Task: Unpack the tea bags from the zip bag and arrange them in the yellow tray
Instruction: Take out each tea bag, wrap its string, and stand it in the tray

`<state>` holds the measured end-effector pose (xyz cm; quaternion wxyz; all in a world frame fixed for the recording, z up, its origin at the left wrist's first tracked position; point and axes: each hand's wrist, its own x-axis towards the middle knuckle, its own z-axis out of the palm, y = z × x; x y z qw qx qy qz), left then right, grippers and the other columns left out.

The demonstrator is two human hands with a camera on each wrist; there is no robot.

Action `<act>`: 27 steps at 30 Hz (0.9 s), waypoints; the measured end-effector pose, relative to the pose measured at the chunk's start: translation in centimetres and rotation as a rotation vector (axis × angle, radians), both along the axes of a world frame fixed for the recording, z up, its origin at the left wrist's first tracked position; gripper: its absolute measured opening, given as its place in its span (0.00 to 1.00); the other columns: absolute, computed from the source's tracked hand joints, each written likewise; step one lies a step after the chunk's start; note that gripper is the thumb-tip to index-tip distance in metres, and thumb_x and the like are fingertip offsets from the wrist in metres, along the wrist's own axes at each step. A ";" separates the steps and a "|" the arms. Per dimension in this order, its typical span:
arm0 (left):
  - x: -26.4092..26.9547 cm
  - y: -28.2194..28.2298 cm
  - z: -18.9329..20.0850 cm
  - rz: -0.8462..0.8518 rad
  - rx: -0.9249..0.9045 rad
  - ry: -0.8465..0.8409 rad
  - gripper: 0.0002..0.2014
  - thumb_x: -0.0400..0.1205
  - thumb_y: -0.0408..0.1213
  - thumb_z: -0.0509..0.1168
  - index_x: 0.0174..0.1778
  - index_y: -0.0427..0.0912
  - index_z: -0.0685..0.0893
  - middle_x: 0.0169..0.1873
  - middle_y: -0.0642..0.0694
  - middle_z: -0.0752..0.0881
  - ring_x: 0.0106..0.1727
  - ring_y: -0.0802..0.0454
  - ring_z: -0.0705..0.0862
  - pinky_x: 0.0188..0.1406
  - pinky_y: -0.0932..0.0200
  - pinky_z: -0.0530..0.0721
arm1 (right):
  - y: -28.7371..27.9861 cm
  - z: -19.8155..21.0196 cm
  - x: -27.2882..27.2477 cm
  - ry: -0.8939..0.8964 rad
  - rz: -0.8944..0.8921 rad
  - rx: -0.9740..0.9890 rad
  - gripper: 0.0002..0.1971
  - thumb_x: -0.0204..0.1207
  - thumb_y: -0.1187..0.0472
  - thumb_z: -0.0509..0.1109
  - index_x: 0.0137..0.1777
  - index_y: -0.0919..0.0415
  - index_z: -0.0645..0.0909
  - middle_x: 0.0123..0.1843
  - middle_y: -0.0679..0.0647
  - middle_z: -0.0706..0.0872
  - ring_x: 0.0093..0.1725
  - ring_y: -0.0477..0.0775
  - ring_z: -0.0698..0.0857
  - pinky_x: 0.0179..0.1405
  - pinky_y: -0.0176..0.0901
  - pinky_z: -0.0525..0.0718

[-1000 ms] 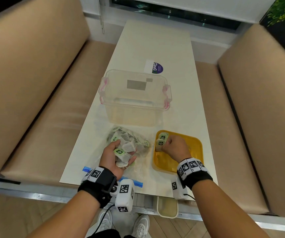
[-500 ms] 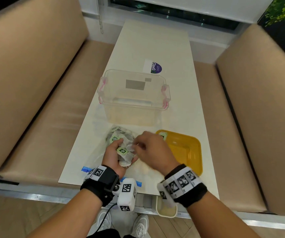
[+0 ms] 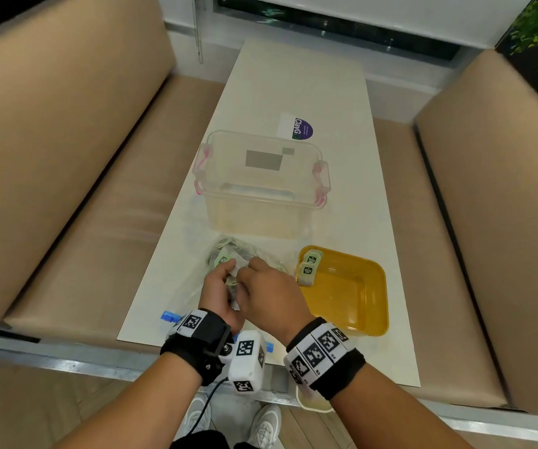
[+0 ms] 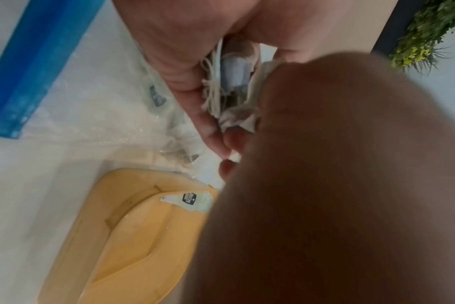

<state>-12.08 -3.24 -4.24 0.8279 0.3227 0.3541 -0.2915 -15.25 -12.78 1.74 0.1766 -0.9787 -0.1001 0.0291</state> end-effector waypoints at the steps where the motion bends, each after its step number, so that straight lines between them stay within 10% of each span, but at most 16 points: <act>1: 0.1 0.1 0.0 -0.002 -0.005 -0.016 0.16 0.80 0.51 0.68 0.47 0.40 0.86 0.33 0.43 0.85 0.40 0.44 0.88 0.45 0.52 0.86 | 0.0 0.0 -0.1 -0.027 0.000 0.028 0.11 0.80 0.56 0.63 0.55 0.60 0.82 0.49 0.55 0.77 0.40 0.63 0.83 0.30 0.48 0.66; 4: 0.3 0.4 0.4 0.023 -0.029 -0.047 0.15 0.82 0.48 0.66 0.50 0.39 0.88 0.37 0.41 0.90 0.42 0.43 0.90 0.57 0.49 0.85 | -0.4 0.2 -0.3 -0.094 -0.031 0.160 0.09 0.75 0.54 0.62 0.46 0.59 0.79 0.45 0.52 0.76 0.36 0.59 0.81 0.28 0.51 0.76; 10: 0.5 0.5 0.1 0.085 -0.090 -0.056 0.14 0.83 0.42 0.64 0.61 0.39 0.83 0.40 0.41 0.88 0.33 0.45 0.88 0.28 0.54 0.87 | -3.0 2.2 1.2 -0.120 -0.204 0.697 0.07 0.65 0.67 0.69 0.33 0.59 0.72 0.58 0.44 0.87 0.54 0.43 0.86 0.41 0.37 0.83; 14: 0.6 0.5 0.0 0.078 -0.085 -0.083 0.16 0.84 0.43 0.63 0.64 0.40 0.83 0.46 0.39 0.92 0.42 0.40 0.93 0.39 0.47 0.91 | -4.8 2.7 2.2 -0.003 -0.270 1.005 0.10 0.67 0.75 0.65 0.31 0.64 0.68 0.51 0.55 0.91 0.48 0.54 0.92 0.43 0.52 0.88; 19: 0.6 0.5 0.2 0.082 -0.107 -0.108 0.12 0.85 0.44 0.62 0.55 0.41 0.86 0.44 0.40 0.93 0.44 0.41 0.93 0.57 0.42 0.87 | -6.9 2.8 2.5 -0.001 -0.297 0.921 0.09 0.62 0.69 0.68 0.29 0.65 0.69 0.37 0.62 0.85 0.38 0.66 0.87 0.32 0.52 0.82; 27: 0.7 0.6 -0.1 0.043 -0.144 -0.089 0.15 0.85 0.46 0.62 0.60 0.42 0.86 0.53 0.40 0.92 0.52 0.40 0.92 0.39 0.50 0.92 | -9.4 1.6 2.6 0.128 -0.357 0.885 0.11 0.67 0.73 0.66 0.31 0.66 0.66 0.41 0.61 0.90 0.39 0.60 0.91 0.34 0.56 0.84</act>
